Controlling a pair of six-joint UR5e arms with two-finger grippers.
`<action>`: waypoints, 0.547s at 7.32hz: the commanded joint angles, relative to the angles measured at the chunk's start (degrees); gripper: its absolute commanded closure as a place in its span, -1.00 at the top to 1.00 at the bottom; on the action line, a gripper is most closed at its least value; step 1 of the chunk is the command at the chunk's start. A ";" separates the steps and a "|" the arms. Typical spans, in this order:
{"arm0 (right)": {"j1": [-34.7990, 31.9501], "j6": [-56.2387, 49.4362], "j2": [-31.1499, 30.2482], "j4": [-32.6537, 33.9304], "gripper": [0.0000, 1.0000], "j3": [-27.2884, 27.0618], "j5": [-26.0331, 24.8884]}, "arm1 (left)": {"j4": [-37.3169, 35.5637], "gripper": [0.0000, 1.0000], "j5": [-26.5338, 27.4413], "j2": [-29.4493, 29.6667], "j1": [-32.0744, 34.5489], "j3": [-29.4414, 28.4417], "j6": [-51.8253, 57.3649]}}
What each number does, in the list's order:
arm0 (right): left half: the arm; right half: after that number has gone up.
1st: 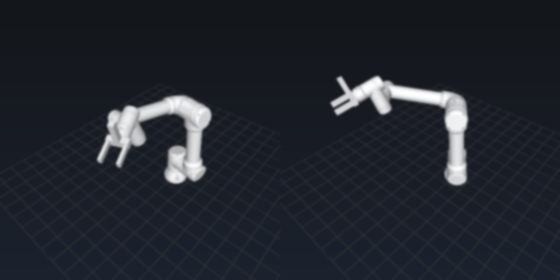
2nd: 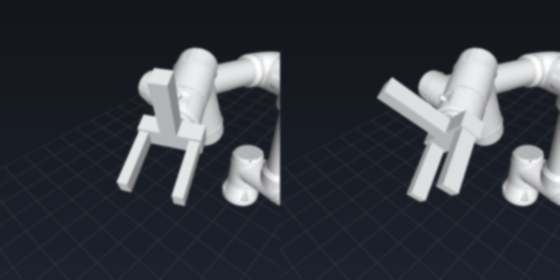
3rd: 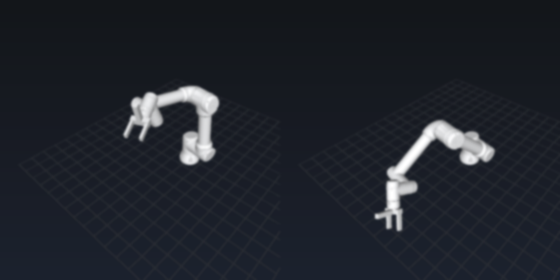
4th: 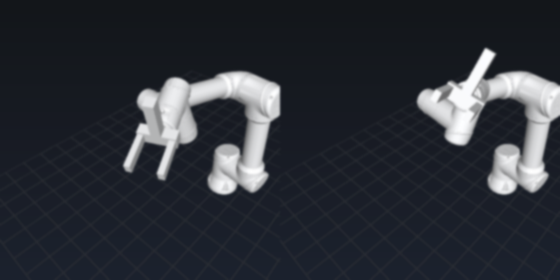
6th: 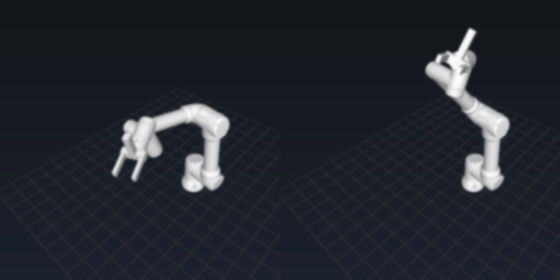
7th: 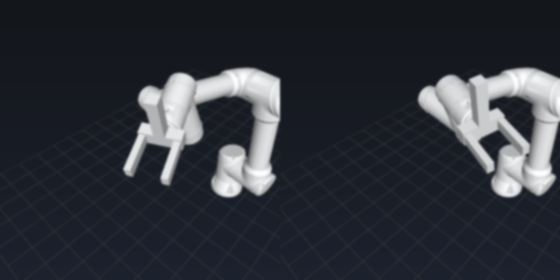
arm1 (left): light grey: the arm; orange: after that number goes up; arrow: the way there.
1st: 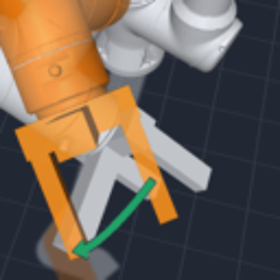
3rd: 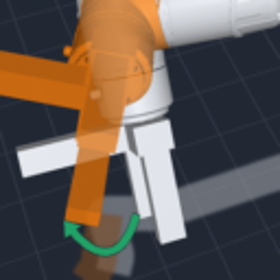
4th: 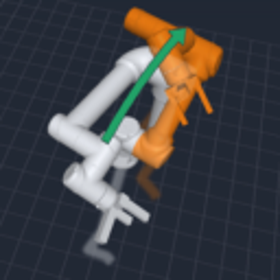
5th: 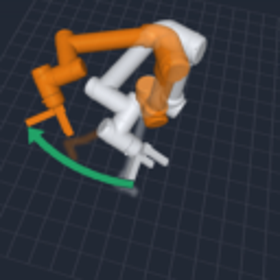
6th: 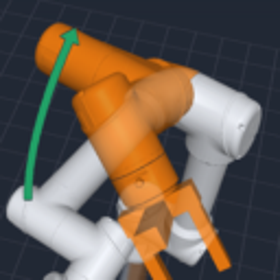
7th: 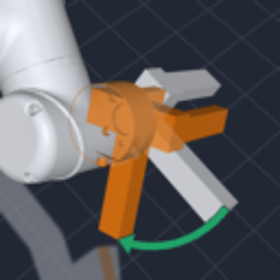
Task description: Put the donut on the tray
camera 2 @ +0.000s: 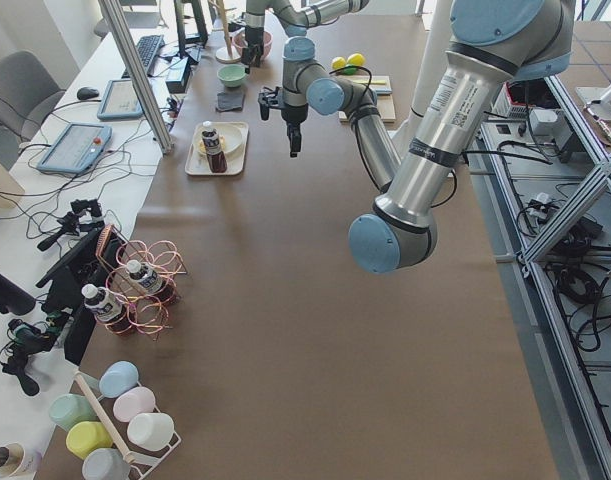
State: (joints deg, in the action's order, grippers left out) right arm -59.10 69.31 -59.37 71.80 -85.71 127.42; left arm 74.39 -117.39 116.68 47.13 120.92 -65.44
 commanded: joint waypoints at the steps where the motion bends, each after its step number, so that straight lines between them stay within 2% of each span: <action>1: -9.41 -21.50 -14.68 0.18 1.00 -7.61 5.19 | -1.18 0.95 -3.96 -5.13 6.21 -0.07 20.19; 2: -14.06 -31.42 -19.07 0.18 1.00 -7.63 7.99 | -0.83 0.95 -5.64 -7.32 7.35 -0.33 25.74; 4: -21.19 -48.93 -25.42 2.89 1.00 -7.54 7.85 | 3.10 0.95 -6.44 -13.46 12.43 -1.38 35.50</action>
State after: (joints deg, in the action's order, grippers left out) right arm -73.91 35.46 -79.34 72.25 -93.11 134.77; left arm 74.47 -122.82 108.60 55.33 120.47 -39.15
